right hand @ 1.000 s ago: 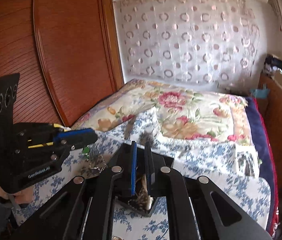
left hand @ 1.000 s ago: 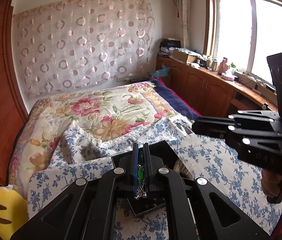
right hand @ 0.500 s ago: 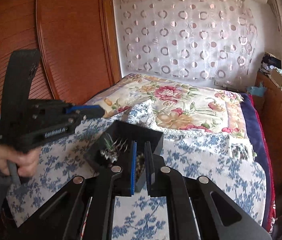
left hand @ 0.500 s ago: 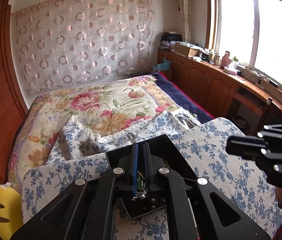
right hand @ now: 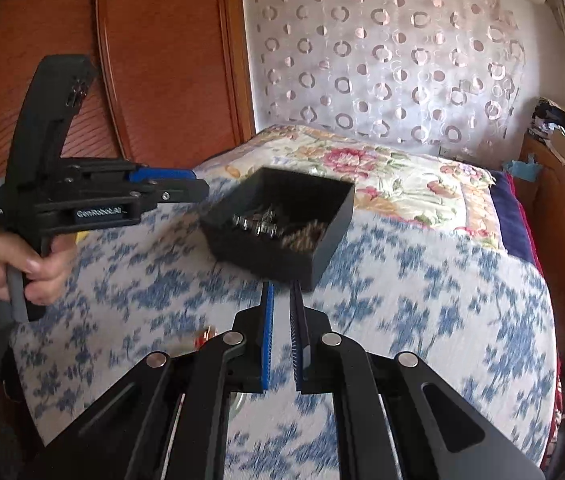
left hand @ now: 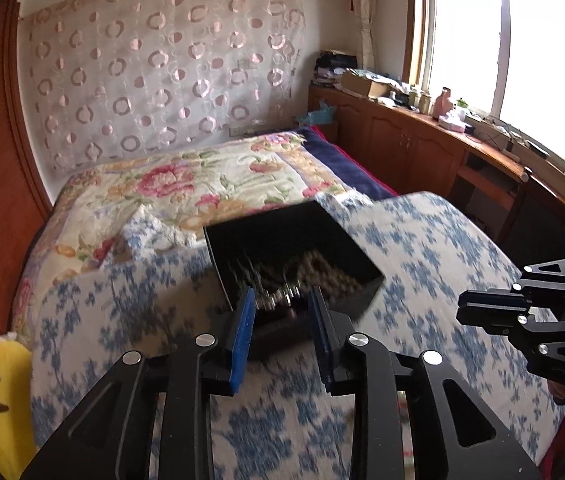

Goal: Organize jewelry
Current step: 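Open both tools over the box to drop the pendant and necklace, then withdraw both tools to the pile and close the left tool on the red string bracelet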

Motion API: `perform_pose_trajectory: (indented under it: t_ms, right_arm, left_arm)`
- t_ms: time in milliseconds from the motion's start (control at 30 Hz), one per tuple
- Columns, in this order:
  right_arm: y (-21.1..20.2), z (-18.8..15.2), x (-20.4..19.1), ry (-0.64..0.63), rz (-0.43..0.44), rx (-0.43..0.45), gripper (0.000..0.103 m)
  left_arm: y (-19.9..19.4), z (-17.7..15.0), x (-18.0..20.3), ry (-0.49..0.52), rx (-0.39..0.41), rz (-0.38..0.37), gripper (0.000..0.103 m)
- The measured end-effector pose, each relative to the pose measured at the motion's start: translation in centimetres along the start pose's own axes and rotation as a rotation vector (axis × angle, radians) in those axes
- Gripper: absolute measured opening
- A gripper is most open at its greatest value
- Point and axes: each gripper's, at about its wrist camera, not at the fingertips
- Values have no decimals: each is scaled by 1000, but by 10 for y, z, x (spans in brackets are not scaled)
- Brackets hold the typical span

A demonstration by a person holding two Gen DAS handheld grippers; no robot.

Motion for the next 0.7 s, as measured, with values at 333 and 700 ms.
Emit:
perform_pose_trajectory:
  t_ms: [333, 700]
  right_arm:
    - [-2, -50, -16, 51, -16, -32, 10]
    - [-8, -90, -26, 86, -31, -80, 32]
  left_arm:
    - [0, -48, 27, 31, -42, -50, 27]
    - [22, -72, 59, 54, -117, -103, 27]
Point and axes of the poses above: each gripper's, at about its wrist camera, not at the fingertips, and y roughly the way its jaws point, x to its right, z to its top, and after that the axes turned 12 degrees about -x, right-handed
